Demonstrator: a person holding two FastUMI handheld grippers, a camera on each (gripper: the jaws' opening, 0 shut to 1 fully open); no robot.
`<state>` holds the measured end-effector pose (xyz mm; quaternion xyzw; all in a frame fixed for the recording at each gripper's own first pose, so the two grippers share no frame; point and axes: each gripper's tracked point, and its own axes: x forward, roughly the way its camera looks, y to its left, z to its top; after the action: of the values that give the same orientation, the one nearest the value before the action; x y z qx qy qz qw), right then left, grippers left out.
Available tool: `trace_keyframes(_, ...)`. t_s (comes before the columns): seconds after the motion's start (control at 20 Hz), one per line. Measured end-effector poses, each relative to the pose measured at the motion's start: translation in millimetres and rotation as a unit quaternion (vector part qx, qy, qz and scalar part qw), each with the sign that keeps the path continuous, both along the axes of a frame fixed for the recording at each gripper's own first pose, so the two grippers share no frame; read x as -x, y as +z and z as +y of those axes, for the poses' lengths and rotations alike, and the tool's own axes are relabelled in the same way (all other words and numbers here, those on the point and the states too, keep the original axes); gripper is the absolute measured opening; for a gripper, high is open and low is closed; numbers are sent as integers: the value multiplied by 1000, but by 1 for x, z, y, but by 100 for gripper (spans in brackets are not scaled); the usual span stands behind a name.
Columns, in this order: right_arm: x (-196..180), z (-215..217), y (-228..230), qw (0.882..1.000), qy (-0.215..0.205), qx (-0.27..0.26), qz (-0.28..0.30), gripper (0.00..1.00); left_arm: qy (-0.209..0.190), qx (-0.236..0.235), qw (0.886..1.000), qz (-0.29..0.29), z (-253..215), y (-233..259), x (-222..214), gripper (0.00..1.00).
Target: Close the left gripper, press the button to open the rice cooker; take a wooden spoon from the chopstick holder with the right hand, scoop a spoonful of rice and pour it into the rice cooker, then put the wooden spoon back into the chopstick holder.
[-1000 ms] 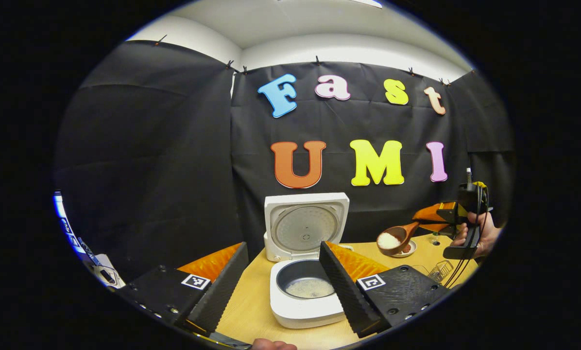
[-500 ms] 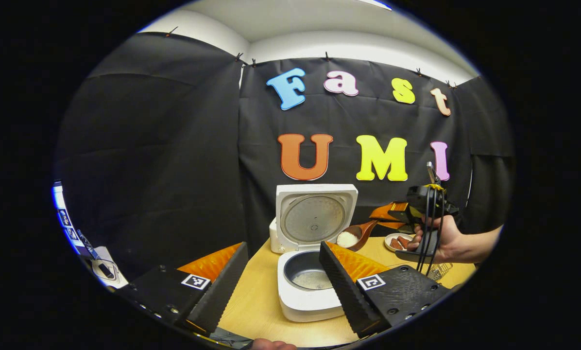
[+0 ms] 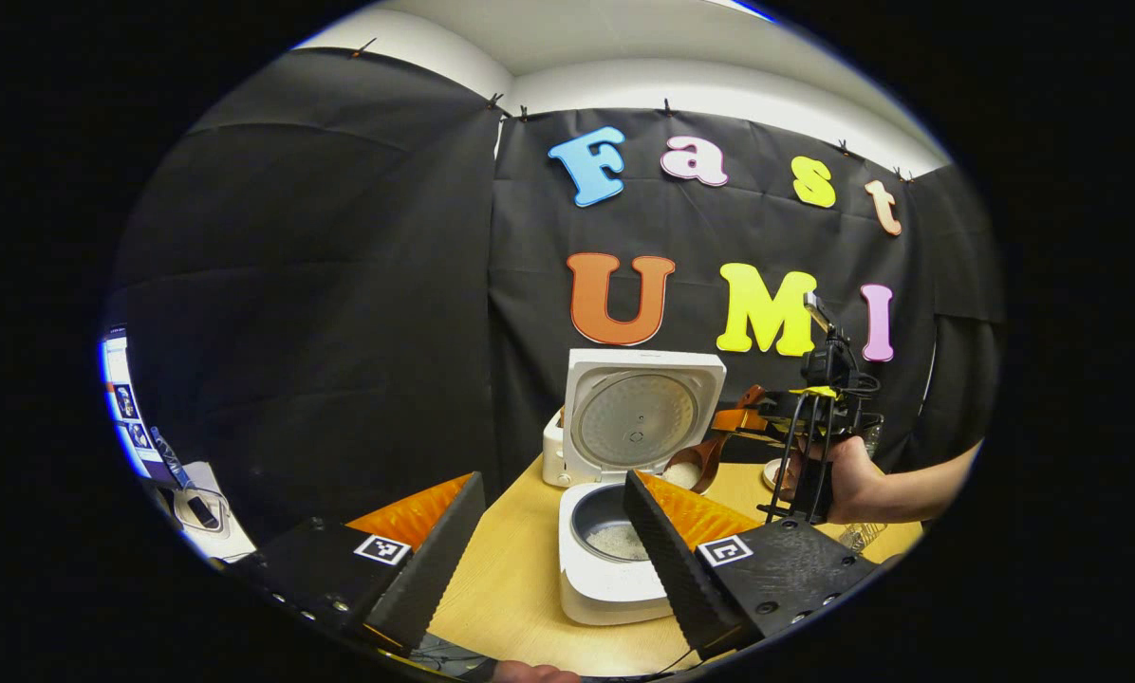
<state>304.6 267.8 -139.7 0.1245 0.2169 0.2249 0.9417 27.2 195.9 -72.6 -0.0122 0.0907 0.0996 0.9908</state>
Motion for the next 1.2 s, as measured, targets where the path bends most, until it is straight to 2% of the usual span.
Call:
trace_keyframes(0.35,10,27,19,993,45,83,-70,10,7,8,1000,-5,11,0,-1,94)
trace_keyframes(0.55,20,40,31,981,74,133,-121,10,3,5,1000,-8,8,1,-1,95)
trace_keyframes(0.8,41,60,41,948,131,205,-207,10,2,5,1000,-13,9,3,2,94)
trace_keyframes(1.05,69,80,55,906,180,262,-280,10,1,6,1000,-19,8,7,4,95)
trace_keyframes(1.1,72,82,55,900,188,269,-288,10,2,6,1000,-20,8,7,4,94)
trace_keyframes(1.2,76,85,59,896,195,269,-295,10,2,8,1000,-22,8,8,6,94)
